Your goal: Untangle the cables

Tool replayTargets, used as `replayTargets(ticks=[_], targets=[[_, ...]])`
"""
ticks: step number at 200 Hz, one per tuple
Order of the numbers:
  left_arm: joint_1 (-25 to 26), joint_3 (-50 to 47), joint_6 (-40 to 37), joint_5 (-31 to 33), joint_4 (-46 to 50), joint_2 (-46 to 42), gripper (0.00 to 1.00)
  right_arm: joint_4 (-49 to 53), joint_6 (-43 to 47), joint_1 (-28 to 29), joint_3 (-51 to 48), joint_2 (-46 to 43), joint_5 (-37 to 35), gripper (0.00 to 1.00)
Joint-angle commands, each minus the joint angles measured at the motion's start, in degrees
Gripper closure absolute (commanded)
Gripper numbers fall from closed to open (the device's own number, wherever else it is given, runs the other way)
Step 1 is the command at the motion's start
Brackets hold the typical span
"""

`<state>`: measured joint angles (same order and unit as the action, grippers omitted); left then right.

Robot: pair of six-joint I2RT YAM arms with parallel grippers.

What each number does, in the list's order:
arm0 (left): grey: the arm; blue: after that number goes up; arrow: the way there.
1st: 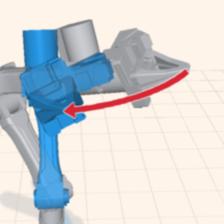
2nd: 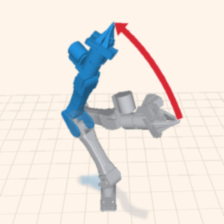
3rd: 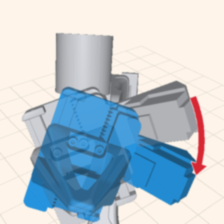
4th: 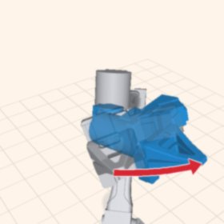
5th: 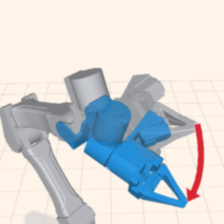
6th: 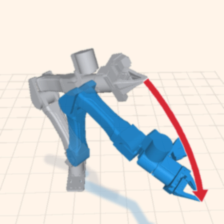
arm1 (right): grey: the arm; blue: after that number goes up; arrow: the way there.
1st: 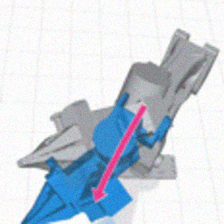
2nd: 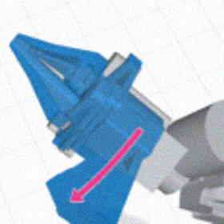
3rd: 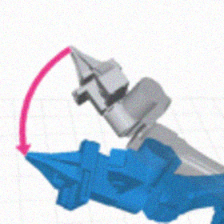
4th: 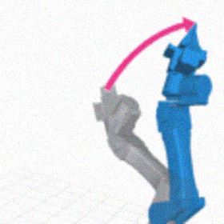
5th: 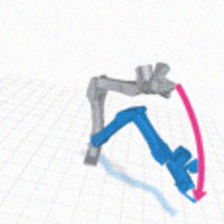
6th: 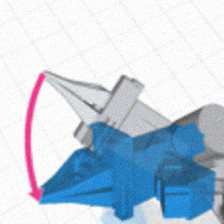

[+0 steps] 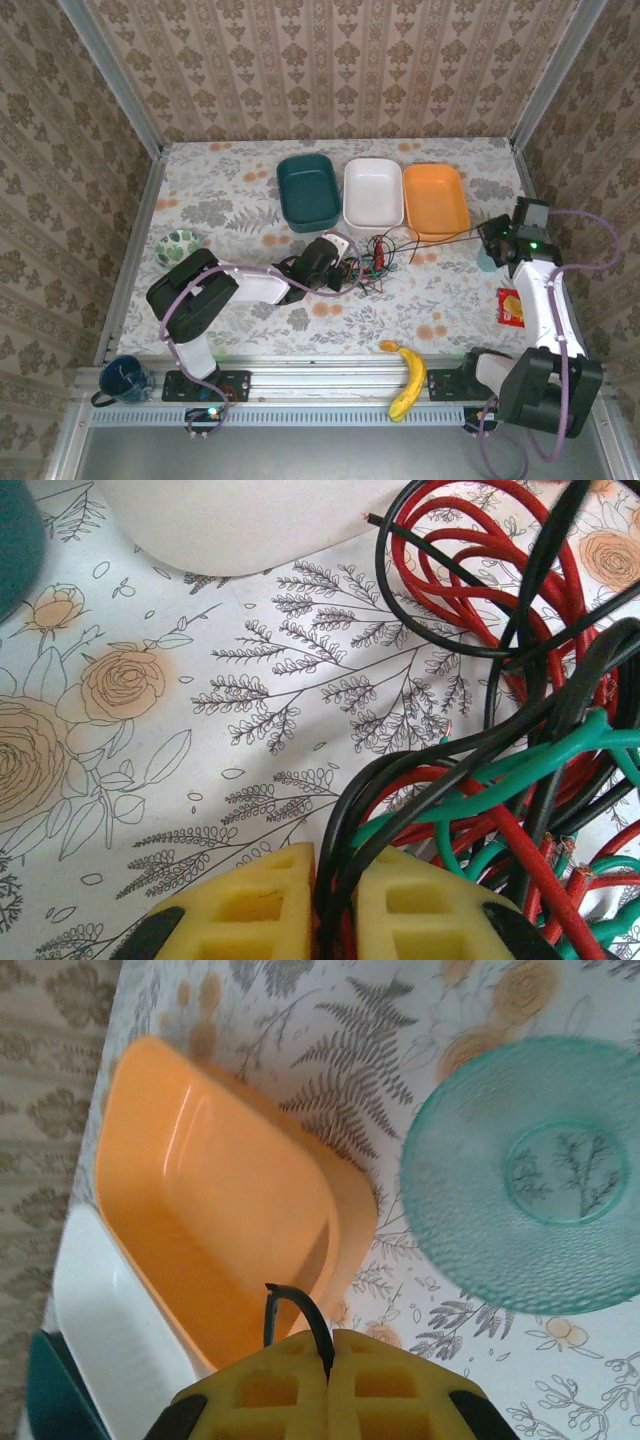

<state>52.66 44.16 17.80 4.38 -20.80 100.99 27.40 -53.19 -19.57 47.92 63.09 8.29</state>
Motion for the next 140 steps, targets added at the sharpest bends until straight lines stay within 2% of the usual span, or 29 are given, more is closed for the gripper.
replayTargets(ticks=[1,28,80,126,140], targets=[[-5.69,-6.11,3.40,16.49,21.04,2.28,0.89,-7.60,-1.45,-7.94,5.55,-1.93,-13.91,1.00],[-5.99,-6.26,4.96,17.51,22.13,2.63,1.00,-5.95,-1.28,-10.71,7.73,-1.44,-14.59,1.00],[-9.65,-8.75,16.86,24.52,31.55,0.67,1.00,-3.25,0.14,-15.36,13.75,0.83,-15.39,1.00],[-9.91,-9.29,18.53,23.57,32.57,-0.09,1.00,-2.50,0.72,-17.97,17.16,2.69,-13.47,1.00],[-9.96,-9.27,18.54,23.44,32.03,-0.35,1.00,-4.92,1.01,-18.48,16.82,2.50,-10.42,1.00]])
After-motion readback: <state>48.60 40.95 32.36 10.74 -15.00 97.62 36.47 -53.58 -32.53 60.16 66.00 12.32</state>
